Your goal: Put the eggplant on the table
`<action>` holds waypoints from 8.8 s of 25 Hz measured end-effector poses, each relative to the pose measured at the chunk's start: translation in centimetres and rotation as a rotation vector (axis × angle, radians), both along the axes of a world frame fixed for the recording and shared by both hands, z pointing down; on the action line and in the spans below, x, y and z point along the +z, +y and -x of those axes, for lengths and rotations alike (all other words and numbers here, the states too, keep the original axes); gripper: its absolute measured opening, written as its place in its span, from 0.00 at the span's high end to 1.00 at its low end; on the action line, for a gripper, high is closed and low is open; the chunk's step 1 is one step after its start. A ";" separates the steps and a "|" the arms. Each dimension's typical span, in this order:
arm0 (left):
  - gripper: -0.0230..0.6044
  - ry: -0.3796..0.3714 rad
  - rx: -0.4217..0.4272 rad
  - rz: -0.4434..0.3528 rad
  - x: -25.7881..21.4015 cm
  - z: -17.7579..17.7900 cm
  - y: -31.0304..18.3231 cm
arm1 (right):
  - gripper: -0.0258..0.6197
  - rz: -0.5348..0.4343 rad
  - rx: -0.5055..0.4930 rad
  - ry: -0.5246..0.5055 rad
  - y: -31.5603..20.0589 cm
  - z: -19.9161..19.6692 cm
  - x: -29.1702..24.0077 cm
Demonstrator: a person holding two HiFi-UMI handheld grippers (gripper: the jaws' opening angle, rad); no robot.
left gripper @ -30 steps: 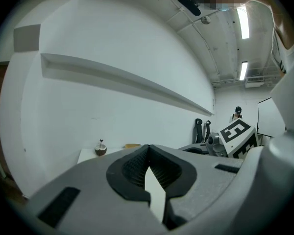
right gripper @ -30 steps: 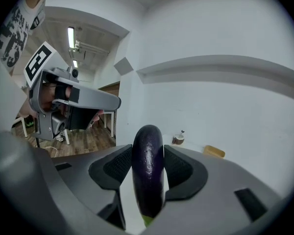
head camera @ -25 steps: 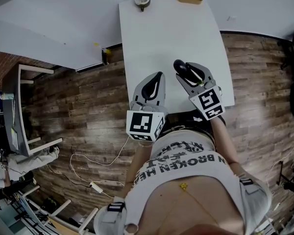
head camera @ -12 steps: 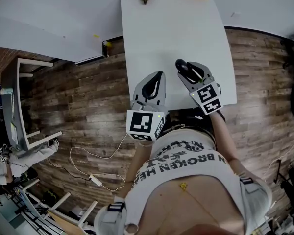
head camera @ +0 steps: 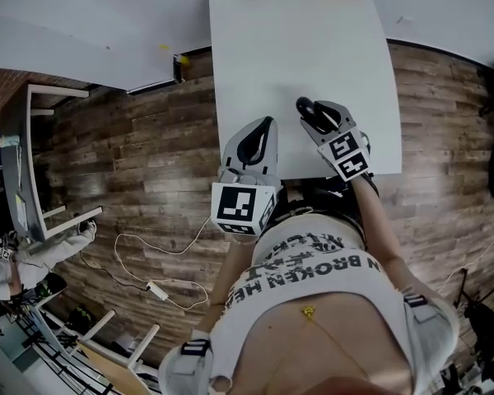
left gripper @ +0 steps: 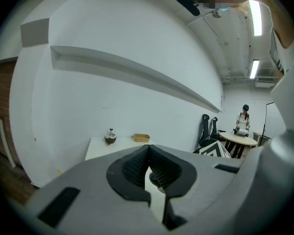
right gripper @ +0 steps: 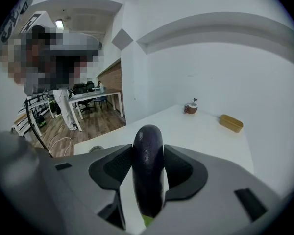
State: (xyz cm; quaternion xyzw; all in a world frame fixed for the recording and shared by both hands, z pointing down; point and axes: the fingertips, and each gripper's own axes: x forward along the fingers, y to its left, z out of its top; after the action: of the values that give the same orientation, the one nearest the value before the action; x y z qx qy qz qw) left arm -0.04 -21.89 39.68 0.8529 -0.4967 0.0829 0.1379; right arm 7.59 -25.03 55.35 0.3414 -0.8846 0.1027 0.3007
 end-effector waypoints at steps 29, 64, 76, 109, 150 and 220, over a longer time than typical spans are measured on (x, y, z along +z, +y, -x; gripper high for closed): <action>0.97 -0.015 -0.116 0.073 2.9 3.8 0.7 | 0.65 0.229 -0.113 0.163 0.8 1.7 11.2; 0.97 -0.016 -0.131 0.079 3.0 4.6 1.4 | 0.65 0.235 -0.139 0.189 1.3 1.6 12.5; 0.97 -0.022 -0.126 0.081 3.2 4.2 1.9 | 0.62 0.242 -0.156 0.177 1.7 1.6 12.5; 0.97 -0.031 -0.095 0.053 2.3 3.7 2.2 | 0.57 0.105 -0.189 0.112 0.9 0.8 7.0; 0.97 -0.032 0.080 -0.008 1.3 -3.7 1.2 | 0.95 -0.266 -0.173 -0.240 5.1 -2.3 -11.9; 0.97 0.082 0.149 -0.198 -7.2 -6.7 1.8 | 0.95 -0.450 -0.146 -0.514 7.1 -2.3 -23.9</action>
State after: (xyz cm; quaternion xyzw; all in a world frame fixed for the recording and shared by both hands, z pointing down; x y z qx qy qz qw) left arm 6.64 -20.11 32.48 0.8995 -0.4317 0.0084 0.0666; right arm 9.92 -17.94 31.46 0.2980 -0.9539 -0.0339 -0.0079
